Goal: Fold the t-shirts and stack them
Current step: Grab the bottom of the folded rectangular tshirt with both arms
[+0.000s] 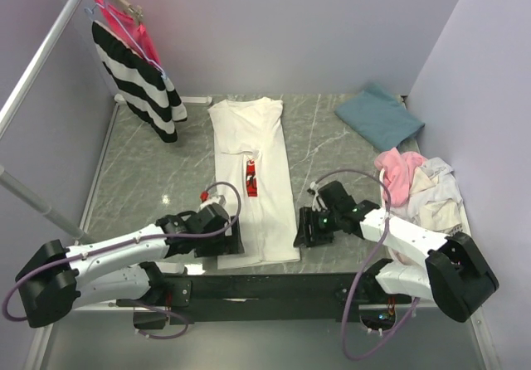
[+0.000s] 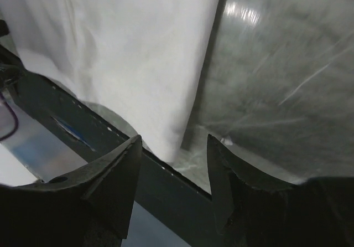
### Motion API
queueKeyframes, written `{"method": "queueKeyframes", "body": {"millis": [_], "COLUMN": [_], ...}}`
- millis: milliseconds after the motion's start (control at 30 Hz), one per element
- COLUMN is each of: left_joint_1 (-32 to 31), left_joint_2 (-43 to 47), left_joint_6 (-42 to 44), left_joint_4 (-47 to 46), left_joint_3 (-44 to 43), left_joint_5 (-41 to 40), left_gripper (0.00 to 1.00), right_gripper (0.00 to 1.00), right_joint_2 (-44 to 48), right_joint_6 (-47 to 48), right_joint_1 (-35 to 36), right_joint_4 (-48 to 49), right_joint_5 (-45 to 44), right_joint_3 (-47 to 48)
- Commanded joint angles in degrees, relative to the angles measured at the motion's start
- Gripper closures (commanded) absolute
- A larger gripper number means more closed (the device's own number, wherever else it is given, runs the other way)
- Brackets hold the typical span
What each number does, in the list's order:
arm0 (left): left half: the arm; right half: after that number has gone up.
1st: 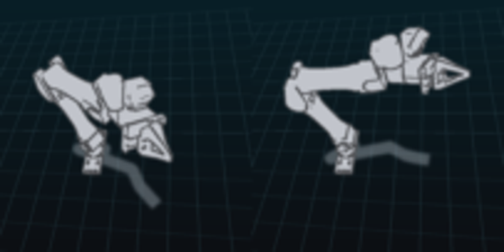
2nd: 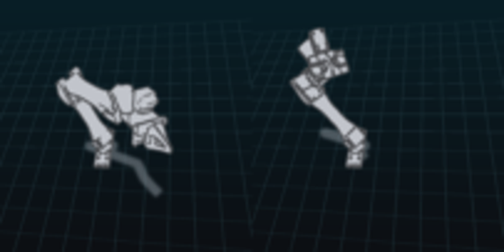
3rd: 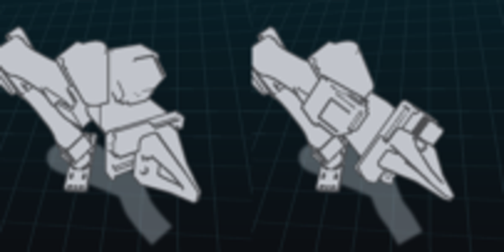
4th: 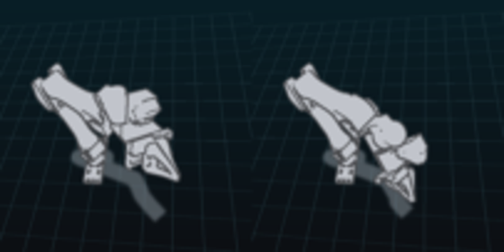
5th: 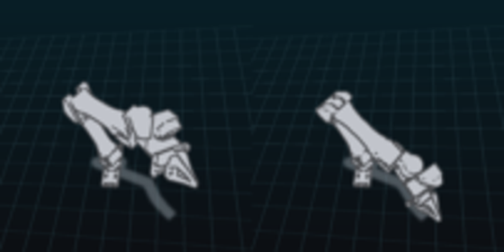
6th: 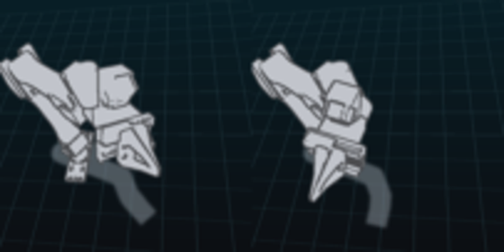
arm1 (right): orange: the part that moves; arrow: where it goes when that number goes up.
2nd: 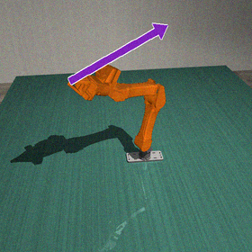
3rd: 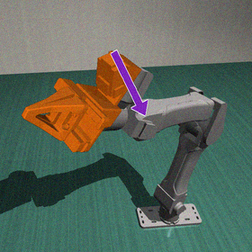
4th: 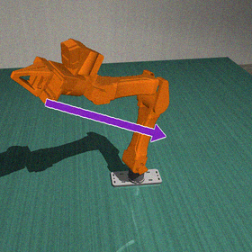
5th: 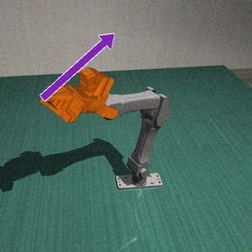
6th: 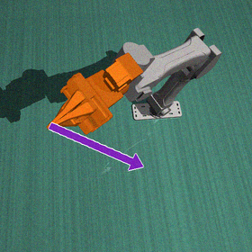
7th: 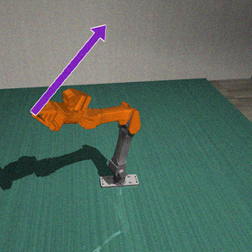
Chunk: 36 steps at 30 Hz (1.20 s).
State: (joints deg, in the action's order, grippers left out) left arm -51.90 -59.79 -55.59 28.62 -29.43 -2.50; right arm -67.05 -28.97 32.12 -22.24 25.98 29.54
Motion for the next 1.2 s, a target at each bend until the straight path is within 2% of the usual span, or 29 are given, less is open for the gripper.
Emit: {"method": "queueKeyframes", "body": {"millis": [0,67,233,567,733,833,867,900,967,1033,1067,1167], "left_joint_1": [-7.5,-11.1,-13.93,-14.11,-14.11,-14.11,-14.11,-14.11,-14.11,-14.11,-14.11,-14.11], "left_joint_2": [1.34,1.52,-0.23,-0.59,1.78,2.48,2.4,2.22,1.0,-0.41,-0.85,-2.0], "left_joint_6": [-12.95,-16.28,-18.85,-21.83,-23.42,-23.86,-24.03,-24.04,-23.95,-23.6,-23.34,-22.98], "left_joint_4": [3.99,2.94,3.02,5.12,8.55,9.26,9.78,10.05,10.92,11.19,11.28,11.81], "left_joint_3": [2.79,4.37,5.44,6.93,6.49,6.32,5.97,5.79,4.83,4.21,3.77,2.98], "left_joint_5": [-2.77,-2.94,-4.7,-9.01,-10.77,-11.47,-11.65,-12.0,-12.44,-12.61,-12.79,-13.23], "left_gripper": [0.01,0.01,0.01,0.01,0.02,0.32,0.57,0.65,0.8,0.84,0.9,0.99], "right_gripper": [0.43,0.43,0.42,0.44,0.5,0.61,0.68,0.79,0.85,0.89,0.9,0.97], "right_joint_2": [2.18,3.23,3.15,-5.19,-4.68,-3.97,-3.88,-3.88,-3.53,-3.0,-2.57,-1.51], "right_joint_6": [-6.17,-7.76,-9.26,-10.22,-10.23,-10.05,-10.05,-10.14,-9.79,-9.7,-9.35,-8.39], "right_joint_1": [5.31,6.98,7.43,7.43,7.43,7.43,7.43,7.52,7.43,7.43,7.52,7.43], "right_joint_4": [1.85,2.89,4.48,10.9,10.46,10.2,9.94,9.76,9.5,8.8,8.27,6.6], "right_joint_5": [-1.19,-2.15,-2.86,-3.83,-4.97,-4.97,-5.41,-5.58,-5.5,-6.02,-6.29,-7.08], "right_joint_3": [-3.78,-5.45,-6.69,-5.02,-5.45,-5.81,-5.9,-5.9,-5.9,-5.63,-5.37,-4.76]}}
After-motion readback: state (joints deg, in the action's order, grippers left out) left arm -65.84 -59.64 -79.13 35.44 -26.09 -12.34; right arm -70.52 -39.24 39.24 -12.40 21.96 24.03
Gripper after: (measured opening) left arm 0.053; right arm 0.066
